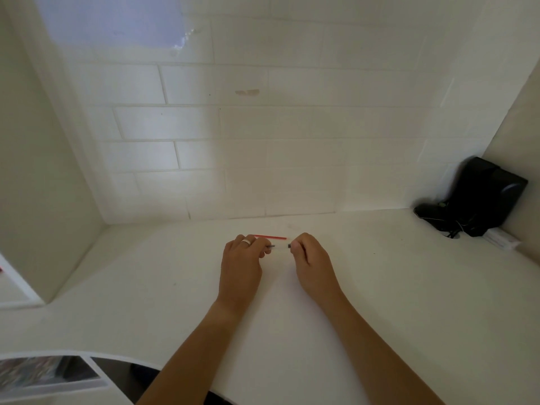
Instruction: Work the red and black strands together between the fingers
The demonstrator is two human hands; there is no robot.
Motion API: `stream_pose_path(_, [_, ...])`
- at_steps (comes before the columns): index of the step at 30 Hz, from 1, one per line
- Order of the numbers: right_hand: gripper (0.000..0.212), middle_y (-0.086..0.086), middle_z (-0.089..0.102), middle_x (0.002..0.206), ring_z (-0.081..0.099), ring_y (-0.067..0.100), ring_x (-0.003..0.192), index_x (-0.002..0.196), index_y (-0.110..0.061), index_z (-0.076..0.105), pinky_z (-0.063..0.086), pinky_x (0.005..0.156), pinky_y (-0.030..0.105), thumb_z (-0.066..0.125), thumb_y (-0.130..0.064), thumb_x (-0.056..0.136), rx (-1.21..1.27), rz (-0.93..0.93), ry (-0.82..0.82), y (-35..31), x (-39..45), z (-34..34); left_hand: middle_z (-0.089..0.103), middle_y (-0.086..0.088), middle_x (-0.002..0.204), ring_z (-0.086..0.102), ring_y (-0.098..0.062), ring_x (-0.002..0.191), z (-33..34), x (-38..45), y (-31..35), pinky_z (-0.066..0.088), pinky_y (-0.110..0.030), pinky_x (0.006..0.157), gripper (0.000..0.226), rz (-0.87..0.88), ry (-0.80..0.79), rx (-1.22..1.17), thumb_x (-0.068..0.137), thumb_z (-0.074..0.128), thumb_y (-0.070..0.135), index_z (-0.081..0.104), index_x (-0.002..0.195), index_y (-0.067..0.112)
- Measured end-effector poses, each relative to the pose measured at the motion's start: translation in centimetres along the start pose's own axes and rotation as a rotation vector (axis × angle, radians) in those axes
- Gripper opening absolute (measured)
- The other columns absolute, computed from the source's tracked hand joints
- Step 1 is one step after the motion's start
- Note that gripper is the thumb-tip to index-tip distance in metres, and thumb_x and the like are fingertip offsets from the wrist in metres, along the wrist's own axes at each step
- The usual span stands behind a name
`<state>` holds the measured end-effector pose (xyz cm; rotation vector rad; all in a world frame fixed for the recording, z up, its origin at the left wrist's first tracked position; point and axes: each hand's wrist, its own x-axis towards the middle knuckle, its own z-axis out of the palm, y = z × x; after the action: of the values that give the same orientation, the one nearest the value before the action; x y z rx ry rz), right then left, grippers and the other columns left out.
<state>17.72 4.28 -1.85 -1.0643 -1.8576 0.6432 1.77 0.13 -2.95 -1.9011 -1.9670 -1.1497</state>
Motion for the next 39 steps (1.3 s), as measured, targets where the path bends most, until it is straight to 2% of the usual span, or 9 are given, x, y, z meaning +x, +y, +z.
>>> stream_pose_path(5, [0.004,-0.004,0.064,0.093,0.059,0.012,0.080,0.095,-0.019,0.059,0.046,0.067,0.016,0.058,-0.015,0.096,0.065,0.028,0.005,0.18,-0.06,-0.18,0.065,0.011,0.082,0.055,-0.016,0.084,-0.19,-0.02,-0.13,0.023,-0.022,0.075,0.039,-0.031,0.008,0.030,0.074,0.061,-0.012,0.067,0.089,0.023])
stream_pose_path(9, [0.021,0.003,0.066,0.078,0.059,0.017,0.073,0.084,-0.018,0.061,0.046,0.066,0.025,0.051,-0.024,0.101,0.032,0.085,-0.004,0.30,-0.17,-0.16,0.066,0.012,0.084,0.055,-0.015,0.085,-0.05,-0.06,0.01,0.024,-0.021,0.076,0.038,-0.020,-0.011,0.028,0.074,0.064,-0.011,0.067,0.089,0.025])
stream_pose_path(14, [0.003,-0.001,0.063,0.090,0.058,0.011,0.078,0.096,-0.018,0.058,0.043,0.066,0.012,0.057,-0.015,0.096,0.093,0.061,0.012,-0.09,-0.09,-0.26,0.066,0.014,0.083,0.055,-0.014,0.085,-0.06,0.01,-0.02,0.025,-0.022,0.076,0.038,-0.031,-0.016,0.027,0.075,0.065,-0.010,0.067,0.089,0.025])
stream_pose_path(18, [0.030,0.000,0.064,0.071,0.058,0.017,0.063,0.083,-0.011,0.061,0.046,0.060,0.027,0.046,-0.028,0.103,0.055,0.151,-0.014,0.03,-0.27,-0.17,0.067,0.013,0.084,0.056,-0.015,0.085,-0.15,-0.07,0.06,0.025,-0.021,0.076,0.036,-0.025,-0.011,0.019,0.077,0.064,-0.009,0.068,0.089,0.025])
stream_pose_path(22, [0.005,-0.002,0.065,0.090,0.060,0.012,0.079,0.100,-0.018,0.058,0.045,0.065,0.014,0.054,-0.016,0.098,0.079,0.110,-0.001,-0.20,-0.16,-0.20,0.068,0.012,0.084,0.057,-0.016,0.086,-0.18,-0.03,0.15,0.024,-0.022,0.076,0.035,-0.029,-0.014,0.022,0.078,0.064,-0.008,0.069,0.090,0.024])
stream_pose_path(26, [0.019,0.001,0.066,0.077,0.057,0.013,0.064,0.089,-0.018,0.059,0.042,0.057,0.016,0.050,-0.029,0.102,0.082,0.163,0.004,-0.12,-0.24,-0.24,0.068,0.012,0.085,0.057,-0.015,0.086,-0.02,-0.08,0.03,0.028,-0.022,0.078,0.034,-0.024,-0.022,0.028,0.079,0.066,-0.006,0.069,0.091,0.025])
stream_pose_path(31, [0.007,-0.005,0.067,0.092,0.065,0.010,0.077,0.104,-0.023,0.058,0.052,0.068,0.017,0.057,-0.019,0.097,0.144,0.107,-0.009,-0.14,-0.28,-0.44,0.069,0.012,0.087,0.059,-0.017,0.087,0.04,0.00,-0.05,0.031,-0.025,0.078,0.036,-0.035,-0.023,0.023,0.078,0.064,-0.008,0.069,0.091,0.025])
stream_pose_path(35, [0.008,0.000,0.069,0.074,0.063,0.015,0.061,0.092,-0.020,0.062,0.049,0.060,0.016,0.057,-0.017,0.098,0.161,0.112,0.002,-0.36,-0.59,-0.76,0.067,0.012,0.084,0.057,-0.017,0.086,0.03,-0.11,-0.03,0.031,-0.025,0.078,0.037,-0.025,-0.029,0.020,0.077,0.061,-0.009,0.068,0.091,0.025])
stream_pose_path(39, [0.012,0.000,0.068,0.074,0.065,0.014,0.063,0.092,-0.019,0.062,0.053,0.064,0.023,0.057,-0.009,0.097,0.151,0.062,0.021,-0.20,-0.58,-0.84,0.067,0.011,0.086,0.057,-0.016,0.087,0.21,-0.09,-0.03,0.034,-0.027,0.080,0.035,-0.020,-0.050,0.035,0.080,0.060,-0.007,0.067,0.092,0.024])
